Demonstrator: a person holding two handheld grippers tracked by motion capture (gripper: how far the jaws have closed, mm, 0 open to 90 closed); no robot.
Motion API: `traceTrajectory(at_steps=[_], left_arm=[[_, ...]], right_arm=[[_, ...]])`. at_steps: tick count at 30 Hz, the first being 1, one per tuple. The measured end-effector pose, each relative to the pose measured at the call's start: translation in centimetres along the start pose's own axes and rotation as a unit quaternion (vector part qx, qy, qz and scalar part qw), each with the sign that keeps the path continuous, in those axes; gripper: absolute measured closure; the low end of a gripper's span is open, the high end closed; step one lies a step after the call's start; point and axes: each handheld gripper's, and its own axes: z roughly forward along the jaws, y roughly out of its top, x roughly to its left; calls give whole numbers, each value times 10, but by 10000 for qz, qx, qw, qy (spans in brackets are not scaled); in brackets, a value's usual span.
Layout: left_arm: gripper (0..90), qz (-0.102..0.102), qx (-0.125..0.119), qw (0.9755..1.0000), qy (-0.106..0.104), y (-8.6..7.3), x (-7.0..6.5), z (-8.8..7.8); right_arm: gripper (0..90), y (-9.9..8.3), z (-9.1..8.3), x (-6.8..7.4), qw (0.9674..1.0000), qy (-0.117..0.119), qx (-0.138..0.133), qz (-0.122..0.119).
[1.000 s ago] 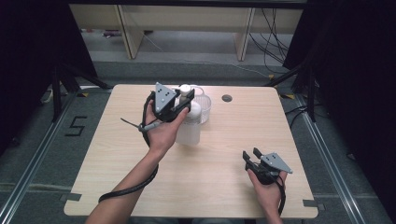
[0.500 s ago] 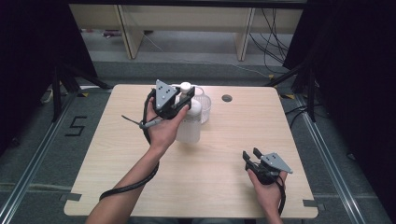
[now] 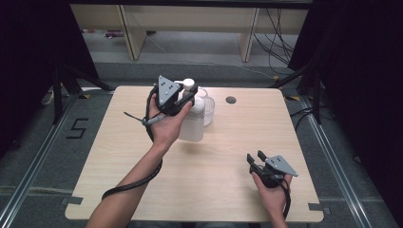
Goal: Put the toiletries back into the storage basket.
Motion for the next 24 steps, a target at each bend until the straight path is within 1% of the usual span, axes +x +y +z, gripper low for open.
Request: traceTrajectory(at_steps=[3,4,5,6,7,8,9,10,11,13,14,15,17,18,24], left_arm=[[591,3,-1,10000,0,0,0,1],[591,21,5,10000,2,0,1,2],[591,15,3,10000,1,0,1,2],[591,16,2,10000,3,0,1,2],[591,16,2,10000,3,0,1,2],[591,13,-1,10000,7,0,1,3],[591,12,2,10000,9,0,1,3],[591,3,7,10000,14,1,1,4],[591,9,8,10000,14,1,1,4],[591,10,1,10000,16,2,2,4],[591,1,-4,10000,14,3,2,5],[591,1,-4,10000,14,3,2,5],[591,-19,-25,10000,13,4,2,6],[591,-9,-21,10000,19,6,3,6],[591,-8,-32,10000,33,8,4,9]], right_arm=[[520,0,0,0,10000,3,7,6],[519,1,-1,1,10000,17,67,65],[519,1,-1,1,10000,26,50,69],[519,0,-1,2,9999,0,58,162],[519,0,-1,2,9999,0,58,162],[519,0,-1,3,9997,41,73,238],[519,0,-1,3,9997,3,104,222],[519,1,-1,1,10000,-2,69,57],[518,1,-1,1,10000,27,45,42],[519,1,-1,1,10000,6,64,64],[518,1,-2,2,9998,-24,144,132],[518,1,-2,2,9998,-24,144,132],[518,1,-2,4,9996,-26,153,227],[518,1,-2,0,9999,-44,112,1],[518,1,-1,0,9999,-46,117,-7]])
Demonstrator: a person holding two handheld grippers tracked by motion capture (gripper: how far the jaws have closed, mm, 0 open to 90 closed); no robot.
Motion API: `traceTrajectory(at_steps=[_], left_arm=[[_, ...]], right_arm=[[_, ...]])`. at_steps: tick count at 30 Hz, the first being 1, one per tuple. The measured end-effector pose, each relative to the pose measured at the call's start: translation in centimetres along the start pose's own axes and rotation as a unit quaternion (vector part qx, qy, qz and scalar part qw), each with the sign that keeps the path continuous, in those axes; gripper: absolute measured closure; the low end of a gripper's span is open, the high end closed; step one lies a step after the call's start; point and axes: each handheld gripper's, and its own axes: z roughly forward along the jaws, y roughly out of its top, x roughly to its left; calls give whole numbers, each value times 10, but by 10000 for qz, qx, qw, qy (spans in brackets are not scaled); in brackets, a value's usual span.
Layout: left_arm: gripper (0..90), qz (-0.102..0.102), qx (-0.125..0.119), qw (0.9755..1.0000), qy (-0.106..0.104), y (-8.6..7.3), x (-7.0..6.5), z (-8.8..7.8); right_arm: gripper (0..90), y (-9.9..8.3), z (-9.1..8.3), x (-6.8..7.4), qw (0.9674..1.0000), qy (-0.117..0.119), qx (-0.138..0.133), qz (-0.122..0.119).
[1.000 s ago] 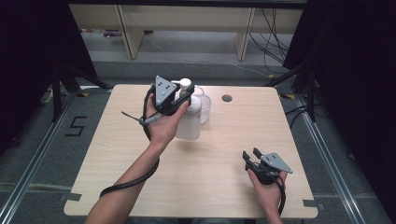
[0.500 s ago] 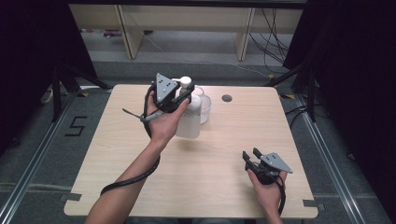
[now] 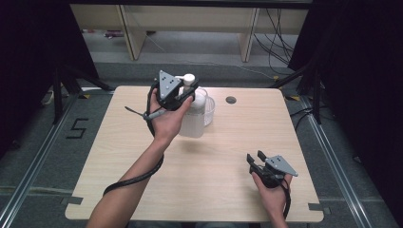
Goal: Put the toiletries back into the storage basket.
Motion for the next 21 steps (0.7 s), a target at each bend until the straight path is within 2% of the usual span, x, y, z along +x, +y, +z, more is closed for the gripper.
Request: traceTrajectory(at_steps=[7,9,10,15,18,19,20,21], left_arm=[[591,-27,-26,10000,-31,3,1,3],[591,-26,-35,10000,-32,4,2,3],[591,-41,-49,10000,-33,5,2,4],[591,-32,-61,10000,-35,7,2,6],[591,-8,-36,10000,-46,9,3,8],[591,-32,-36,10000,-38,10,3,9],[591,-29,-61,10000,-45,11,3,9],[591,-29,-61,10000,-45,11,3,9]], right_arm=[[517,0,0,0,10000,22,4,38],[517,0,1,0,10000,25,-80,-16],[517,0,0,0,10000,4,-4,5],[517,0,0,0,10000,8,0,-4],[517,0,0,1,10000,20,-48,42],[517,0,0,4,9997,42,29,238],[516,1,-1,1,10000,13,52,36],[516,1,-1,1,10000,13,52,36]])
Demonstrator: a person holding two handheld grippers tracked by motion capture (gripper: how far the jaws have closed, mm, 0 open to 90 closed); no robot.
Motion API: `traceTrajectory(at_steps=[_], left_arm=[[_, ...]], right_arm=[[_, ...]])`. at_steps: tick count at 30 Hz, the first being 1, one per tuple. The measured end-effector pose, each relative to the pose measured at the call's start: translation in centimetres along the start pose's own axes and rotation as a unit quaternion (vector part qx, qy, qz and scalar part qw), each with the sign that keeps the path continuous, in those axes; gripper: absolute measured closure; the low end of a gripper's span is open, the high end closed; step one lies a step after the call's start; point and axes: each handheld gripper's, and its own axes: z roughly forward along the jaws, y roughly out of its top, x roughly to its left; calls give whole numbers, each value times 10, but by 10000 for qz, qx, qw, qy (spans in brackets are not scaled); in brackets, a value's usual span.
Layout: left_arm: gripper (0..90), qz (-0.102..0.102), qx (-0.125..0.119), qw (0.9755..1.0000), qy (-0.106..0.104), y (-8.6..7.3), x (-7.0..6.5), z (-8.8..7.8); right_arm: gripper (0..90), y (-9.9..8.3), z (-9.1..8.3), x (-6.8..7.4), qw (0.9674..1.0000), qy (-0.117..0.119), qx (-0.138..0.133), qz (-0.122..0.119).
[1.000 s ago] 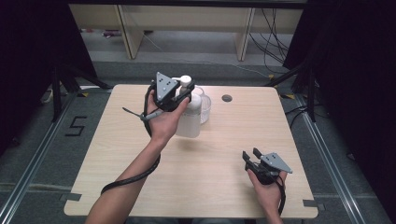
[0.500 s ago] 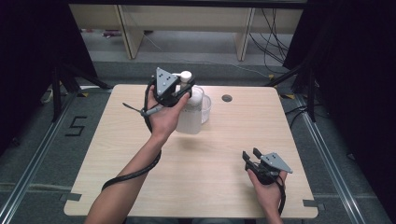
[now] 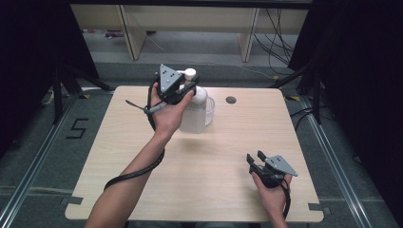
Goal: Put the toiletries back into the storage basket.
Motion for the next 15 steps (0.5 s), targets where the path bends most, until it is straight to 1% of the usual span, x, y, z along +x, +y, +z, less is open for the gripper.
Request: traceTrajectory(at_steps=[1,2,3,4,6,7,8,9,10,11,12,13,14,15], left_arm=[[591,-19,-17,10000,0,2,0,1],[591,7,-16,10000,-3,3,1,1],[591,7,-12,10000,-9,4,1,2],[591,7,-12,10000,-9,4,1,2],[591,6,-27,10000,-17,5,0,3],[591,-56,15,10000,35,6,-1,3],[591,-56,15,10000,35,6,-1,3],[591,-49,14,10000,27,7,-1,4],[591,-123,40,9999,-3,7,-1,4],[591,-70,14,10000,15,9,0,5],[591,-70,14,10000,15,9,0,5],[591,-149,38,9999,-7,9,-1,6],[591,-84,-2,10000,19,10,0,6],[591,-83,-18,10000,22,12,1,7]], right_arm=[[516,0,0,2,9999,11,-8,139],[516,0,0,1,10000,17,-9,95],[516,0,1,0,10000,32,-87,30],[517,0,1,-1,9999,16,-101,-6],[516,0,1,-1,9999,11,-111,-20],[516,-1,0,3,9997,32,-9,223],[516,-1,0,3,9997,32,-9,223],[516,0,0,0,10000,0,0,-2],[516,0,0,-1,10000,-17,-34,-64],[516,0,0,-1,10000,-7,-36,-40],[516,0,0,-1,10000,-7,-36,-40],[516,-1,1,2,9999,27,-59,144],[516,-1,1,2,9999,27,-59,144],[516,0,0,0,10000,1,-12,-12]])
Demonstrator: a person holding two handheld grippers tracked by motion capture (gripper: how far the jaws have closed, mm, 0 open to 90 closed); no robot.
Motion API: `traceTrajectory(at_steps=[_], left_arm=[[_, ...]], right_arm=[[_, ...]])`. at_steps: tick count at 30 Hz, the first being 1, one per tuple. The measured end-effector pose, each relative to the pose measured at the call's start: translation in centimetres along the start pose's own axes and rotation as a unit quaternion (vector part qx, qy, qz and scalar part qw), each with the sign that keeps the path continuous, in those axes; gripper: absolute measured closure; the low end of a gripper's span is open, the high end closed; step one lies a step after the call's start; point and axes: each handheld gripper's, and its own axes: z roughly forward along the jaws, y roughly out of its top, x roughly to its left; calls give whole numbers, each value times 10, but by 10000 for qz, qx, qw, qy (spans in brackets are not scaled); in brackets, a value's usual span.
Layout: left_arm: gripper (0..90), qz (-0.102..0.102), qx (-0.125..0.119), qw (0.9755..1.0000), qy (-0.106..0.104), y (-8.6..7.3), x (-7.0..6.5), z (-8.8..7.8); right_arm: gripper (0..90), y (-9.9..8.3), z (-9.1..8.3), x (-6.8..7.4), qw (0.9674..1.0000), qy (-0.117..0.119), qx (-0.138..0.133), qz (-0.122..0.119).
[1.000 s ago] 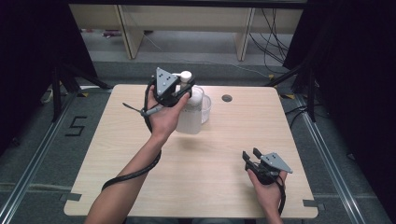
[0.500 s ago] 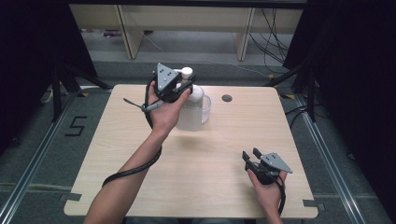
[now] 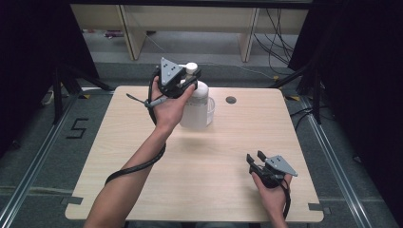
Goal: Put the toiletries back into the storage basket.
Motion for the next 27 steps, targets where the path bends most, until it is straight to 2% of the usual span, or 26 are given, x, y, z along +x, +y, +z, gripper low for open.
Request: traceTrajectory(at_steps=[3,4,5,6,7,8,13,14,17,18,27], left_arm=[[591,-77,23,10000,-19,1,0,1],[591,5,-3,10000,11,2,1,2],[591,4,-3,10000,8,2,1,2],[591,1,-18,10000,14,3,1,3],[591,1,-18,10000,14,3,1,3],[591,8,-29,10000,12,4,1,4],[591,21,-42,10000,10,7,1,6],[591,32,-56,10000,8,9,1,8],[591,42,-59,10000,9,11,1,9],[591,36,-78,10000,-32,12,1,10],[591,41,-63,10000,-12,15,1,15]], right_arm=[[515,0,0,2,9999,46,27,123],[516,0,0,2,9999,33,28,112],[516,0,0,0,10000,0,4,-1],[516,0,0,2,9999,50,25,118],[516,0,0,2,9999,50,25,118],[516,0,0,0,10000,10,-7,2],[516,0,0,0,10000,-2,5,0],[516,-1,2,0,9999,92,-98,-28],[516,-1,2,0,9999,71,-93,-49],[515,0,1,0,10000,-1,-9,-73],[516,-1,1,0,10000,22,-27,-56]])
